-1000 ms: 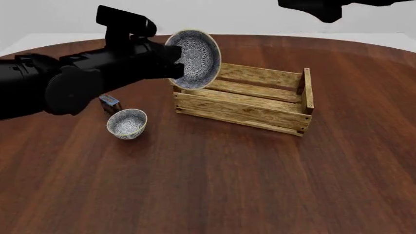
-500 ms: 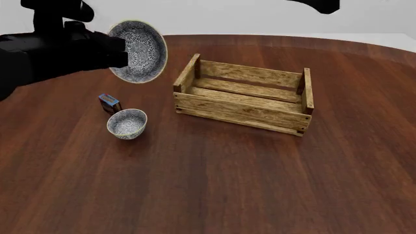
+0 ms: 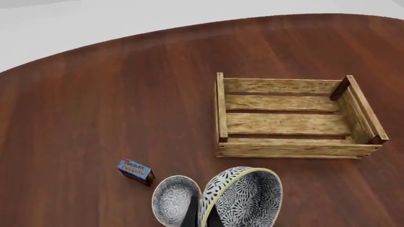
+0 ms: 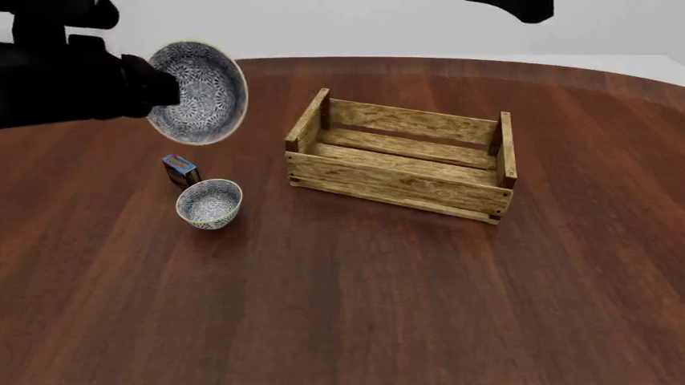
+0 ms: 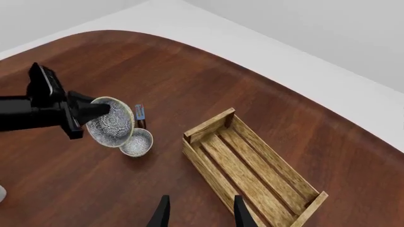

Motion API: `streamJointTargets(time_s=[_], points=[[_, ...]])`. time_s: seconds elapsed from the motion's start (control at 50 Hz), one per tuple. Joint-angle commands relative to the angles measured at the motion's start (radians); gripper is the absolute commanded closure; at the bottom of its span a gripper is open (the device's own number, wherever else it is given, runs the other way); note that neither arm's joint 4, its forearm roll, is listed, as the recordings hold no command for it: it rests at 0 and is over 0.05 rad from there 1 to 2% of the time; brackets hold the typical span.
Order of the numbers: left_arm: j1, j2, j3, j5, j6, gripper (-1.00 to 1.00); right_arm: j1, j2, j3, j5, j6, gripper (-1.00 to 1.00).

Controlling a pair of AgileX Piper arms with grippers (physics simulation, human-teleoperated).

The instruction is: Stack the right bowl on the left bowl and place them in the tray.

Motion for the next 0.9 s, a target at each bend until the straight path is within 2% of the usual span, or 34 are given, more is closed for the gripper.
streamJointTargets(time_s=[0.02, 0.14, 0.16, 0.22, 0.24, 0.26, 0.46, 0.5, 0.66, 0.72, 0.9], points=[[0.091, 0.058, -0.017, 0.062, -0.049, 1.00, 0.004, -0.057, 0.035, -0.015, 0.016, -1.00], [0.100, 0.064, -0.003, 0.063, -0.094, 1.00, 0.004, -0.057, 0.040, -0.018, 0.012, -1.00], [0.092, 0.071, 0.000, 0.065, -0.135, 1.00, 0.005, -0.057, 0.041, -0.019, 0.012, -1.00], [0.128, 0.065, -0.004, 0.062, -0.115, 1.00, 0.004, -0.058, 0.042, -0.018, 0.010, -1.00], [0.122, 0.079, 0.002, 0.061, -0.160, 1.00, 0.003, -0.058, 0.041, -0.018, 0.011, -1.00], [0.122, 0.081, 0.002, 0.059, -0.146, 1.00, 0.002, -0.059, 0.041, -0.018, 0.010, -1.00], [0.153, 0.122, 0.026, 0.008, -0.183, 1.00, 0.000, -0.059, 0.043, -0.020, 0.009, -1.00], [0.145, 0.126, -0.004, 0.040, -0.187, 1.00, 0.001, -0.059, 0.043, -0.020, 0.009, -1.00], [0.152, 0.177, 0.014, -0.008, -0.243, 1.00, 0.001, -0.055, 0.049, -0.024, 0.006, -1.00], [0.162, 0.192, 0.012, -0.018, -0.237, 1.00, 0.000, -0.056, 0.049, -0.024, 0.005, -1.00], [0.170, 0.282, 0.045, -0.098, -0.306, 1.00, 0.000, -0.051, 0.053, -0.028, 0.004, -1.00]])
